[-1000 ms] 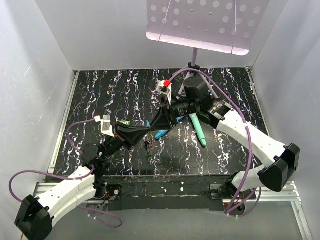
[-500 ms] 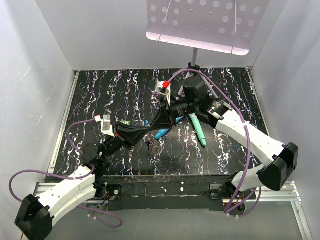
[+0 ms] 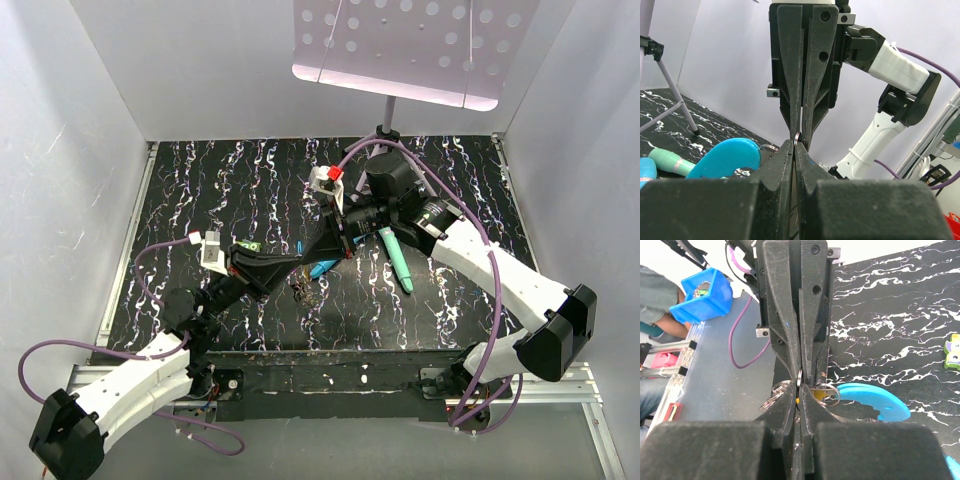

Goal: Put the keys on the keyring
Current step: Adjust the key on the keyring.

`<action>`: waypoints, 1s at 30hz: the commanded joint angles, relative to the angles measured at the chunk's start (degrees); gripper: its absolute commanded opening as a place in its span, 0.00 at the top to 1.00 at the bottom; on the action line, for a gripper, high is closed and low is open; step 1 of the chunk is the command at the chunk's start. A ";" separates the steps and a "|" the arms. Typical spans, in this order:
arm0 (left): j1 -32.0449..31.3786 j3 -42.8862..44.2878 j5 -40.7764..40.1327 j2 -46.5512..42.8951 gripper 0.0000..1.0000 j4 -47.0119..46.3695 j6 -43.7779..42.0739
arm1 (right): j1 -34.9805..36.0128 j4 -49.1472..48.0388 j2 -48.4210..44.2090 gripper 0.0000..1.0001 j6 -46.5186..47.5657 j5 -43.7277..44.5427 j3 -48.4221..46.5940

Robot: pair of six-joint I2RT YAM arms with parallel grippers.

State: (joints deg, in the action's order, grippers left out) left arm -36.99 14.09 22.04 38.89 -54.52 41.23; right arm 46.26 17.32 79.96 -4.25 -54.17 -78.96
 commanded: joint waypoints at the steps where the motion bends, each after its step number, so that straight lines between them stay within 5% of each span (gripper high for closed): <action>1: -0.01 1.03 -1.39 -1.63 1.00 -4.10 0.51 | 0.67 -0.97 -0.69 0.90 1.00 -6.38 -1.20; 12: 0.08 1.21 -0.07 -1.45 1.00 -4.54 1.31 | 0.67 -1.50 -0.42 0.81 1.53 -8.93 -1.55; 19: -0.01 1.03 0.19 -1.28 1.00 -5.24 1.66 | 0.67 -1.41 -0.16 0.99 1.62 -9.64 -1.81; 25: 0.08 0.94 0.02 -2.33 1.00 -3.32 1.92 | 0.67 2.62 0.37 0.99 4.07 -7.18 -3.04; 30: 0.17 1.73 0.19 -7.24 0.56 6.15 0.96 | 0.67 9.90 0.46 0.99 10.47 -5.68 -4.71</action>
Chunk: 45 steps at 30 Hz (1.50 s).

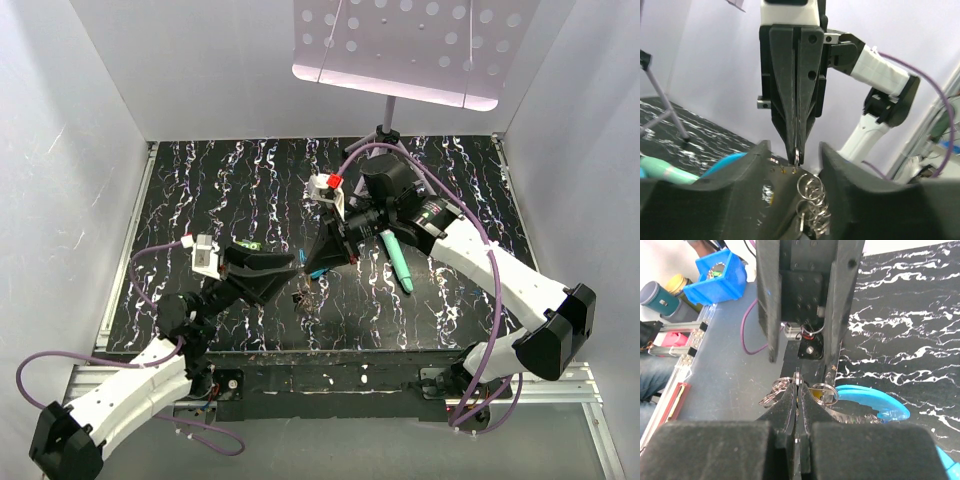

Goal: Put the keys on the keyring
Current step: Adjust the key on the keyring.

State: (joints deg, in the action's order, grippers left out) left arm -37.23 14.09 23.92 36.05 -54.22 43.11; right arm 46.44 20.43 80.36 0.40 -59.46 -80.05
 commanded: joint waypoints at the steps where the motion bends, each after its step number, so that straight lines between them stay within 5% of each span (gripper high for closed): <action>1: 0.32 2.34 -1.51 -6.24 0.43 9.10 -1.45 | 0.41 8.73 0.15 0.99 7.75 -0.13 -4.14; 6: 0.41 8.75 -1.07 -14.51 0.02 35.27 -8.03 | 0.50 25.86 1.90 0.99 23.91 3.12 -10.28; 11: 0.50 19.55 3.48 -10.94 0.02 52.87 -14.71 | 0.50 51.07 9.71 0.99 41.57 5.32 -24.24; 15: 0.76 24.84 12.27 -1.27 0.02 53.87 -17.97 | 0.50 63.49 15.87 0.99 49.07 5.85 -33.23; 25: 9.80 26.79 23.52 8.24 0.25 48.34 -15.53 | -1.78 66.41 19.75 0.99 50.13 2.78 -36.84; 36: 15.70 26.70 35.49 16.59 0.30 35.59 0.65 | -3.37 67.20 22.83 0.99 49.69 1.01 -38.60; 45: 15.70 28.19 35.40 17.56 0.37 39.01 -1.45 | -3.54 67.20 23.44 0.99 49.69 1.01 -37.72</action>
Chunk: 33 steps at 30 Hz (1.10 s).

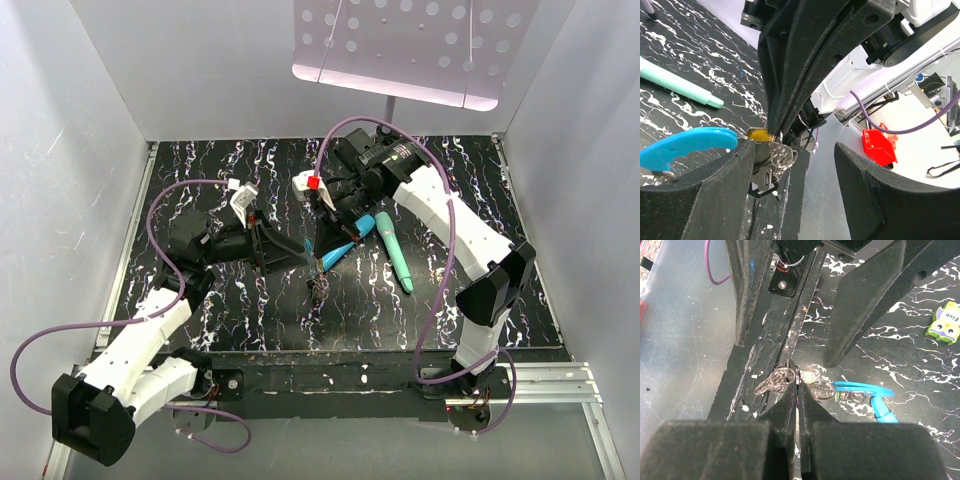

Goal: Put the keys on the keyring
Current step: Adjust the key on the keyring.

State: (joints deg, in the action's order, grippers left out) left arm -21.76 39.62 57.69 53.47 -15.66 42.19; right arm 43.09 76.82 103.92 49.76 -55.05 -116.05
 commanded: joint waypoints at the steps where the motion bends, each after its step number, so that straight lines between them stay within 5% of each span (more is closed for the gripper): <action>1: 0.23 2.83 1.90 0.58 0.40 1.24 -0.88 | -0.20 10.81 -0.03 0.99 0.34 -3.40 -1.99; 19: -0.74 6.61 1.90 2.86 0.57 9.85 -8.53 | -0.46 10.81 0.67 0.99 0.34 -3.40 -1.99; 20: -0.92 6.70 1.81 3.13 0.57 10.03 -8.88 | -0.55 9.16 0.67 0.99 -7.06 -7.84 -1.99; 33: -3.11 7.84 1.55 3.92 0.73 11.35 -10.38 | -0.99 8.09 0.76 0.99 -8.89 -7.80 -1.46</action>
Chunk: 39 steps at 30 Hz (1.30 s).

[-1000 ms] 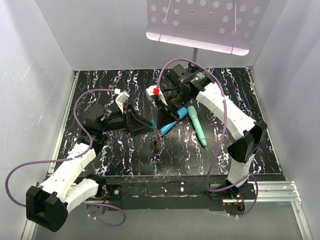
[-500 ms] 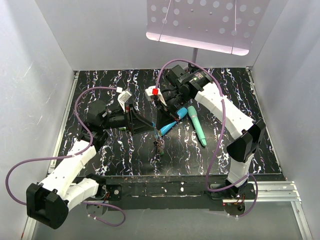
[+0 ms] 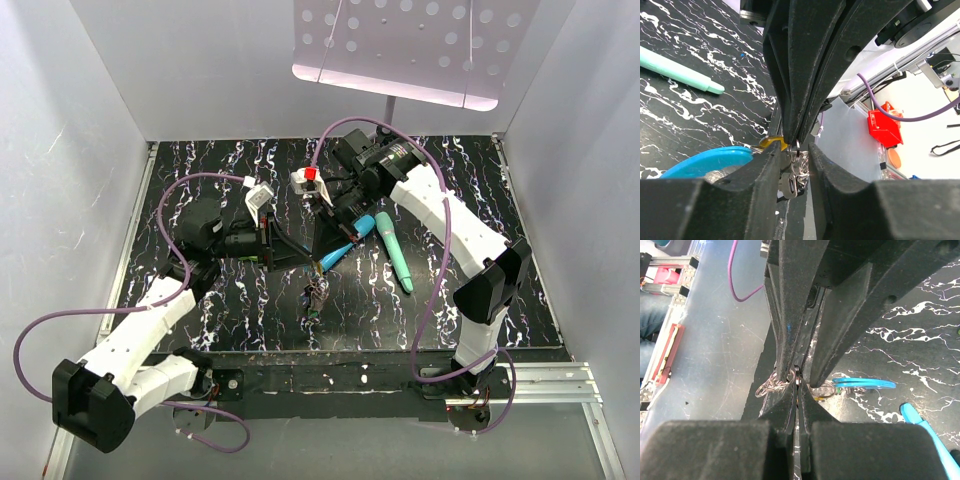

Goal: Put the keys on the keyring
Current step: Adjust the key on the keyring.

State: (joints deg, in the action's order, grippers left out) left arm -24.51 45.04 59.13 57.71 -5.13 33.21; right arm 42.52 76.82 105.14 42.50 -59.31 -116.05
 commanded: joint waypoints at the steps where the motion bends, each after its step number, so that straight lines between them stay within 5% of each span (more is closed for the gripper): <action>1: -0.45 2.51 0.37 -0.15 0.76 0.82 -1.40 | -0.34 8.09 -0.47 0.99 -1.63 -3.53 -1.29; 9: -0.54 2.51 1.07 -0.76 1.00 0.99 -1.57 | -0.42 7.65 -0.47 0.99 -2.16 -3.45 -1.20; 17: -0.54 0.76 -0.86 -3.92 1.00 0.12 -0.52 | -0.42 7.21 -0.99 0.91 -2.51 -3.44 -1.02; 22: -0.54 -2.32 -3.05 -6.29 1.00 -5.68 4.13 | -0.60 6.68 -1.43 0.60 -2.77 -2.83 -1.64; 25: -0.54 -4.86 -4.20 -7.70 1.00 -9.54 7.38 | -0.77 5.89 -2.48 0.50 -2.60 -1.78 -2.07; 32: -0.54 -9.79 -8.85 -13.32 1.00 -13.59 10.91 | -1.48 2.39 -4.15 0.50 -3.12 0.16 -3.57; 39: -0.54 -16.11 -16.23 -20.96 1.00 -21.14 14.51 | -1.83 -12.64 -13.55 0.51 -1.55 -2.03 7.49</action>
State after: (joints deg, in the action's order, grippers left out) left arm -24.88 30.94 48.62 41.01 -18.06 44.64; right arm 40.86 72.05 97.95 39.48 -58.96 -112.20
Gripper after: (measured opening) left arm 0.016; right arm 0.491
